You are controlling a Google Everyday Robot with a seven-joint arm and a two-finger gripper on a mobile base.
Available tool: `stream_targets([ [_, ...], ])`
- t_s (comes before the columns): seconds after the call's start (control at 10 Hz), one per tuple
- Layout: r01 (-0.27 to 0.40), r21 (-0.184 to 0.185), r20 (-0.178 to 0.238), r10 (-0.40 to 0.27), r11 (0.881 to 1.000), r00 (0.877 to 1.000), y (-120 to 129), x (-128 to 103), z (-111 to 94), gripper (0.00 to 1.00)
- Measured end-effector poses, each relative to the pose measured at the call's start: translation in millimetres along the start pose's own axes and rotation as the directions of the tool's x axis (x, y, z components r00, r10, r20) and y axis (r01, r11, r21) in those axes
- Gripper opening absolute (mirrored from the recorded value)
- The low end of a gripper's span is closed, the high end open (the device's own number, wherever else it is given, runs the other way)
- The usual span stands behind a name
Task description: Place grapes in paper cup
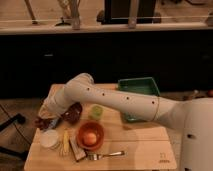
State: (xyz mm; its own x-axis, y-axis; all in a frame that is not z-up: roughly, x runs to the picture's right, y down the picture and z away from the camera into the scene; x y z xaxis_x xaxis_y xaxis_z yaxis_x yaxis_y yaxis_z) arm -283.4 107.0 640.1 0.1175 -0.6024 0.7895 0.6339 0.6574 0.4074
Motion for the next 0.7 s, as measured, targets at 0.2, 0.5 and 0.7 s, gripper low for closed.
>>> stream_targets([
  [0.2,0.005,-0.002,0.024,-0.005,1.0,1.0,3,-17,-1,0.0],
  [0.5,-0.013,-0.007,0.042,0.013,1.0,0.999,15,-32,-2,0.0],
  [0.7,-0.027,-0.01,0.045,0.027,1.0,0.999,23,-33,-3,0.0],
])
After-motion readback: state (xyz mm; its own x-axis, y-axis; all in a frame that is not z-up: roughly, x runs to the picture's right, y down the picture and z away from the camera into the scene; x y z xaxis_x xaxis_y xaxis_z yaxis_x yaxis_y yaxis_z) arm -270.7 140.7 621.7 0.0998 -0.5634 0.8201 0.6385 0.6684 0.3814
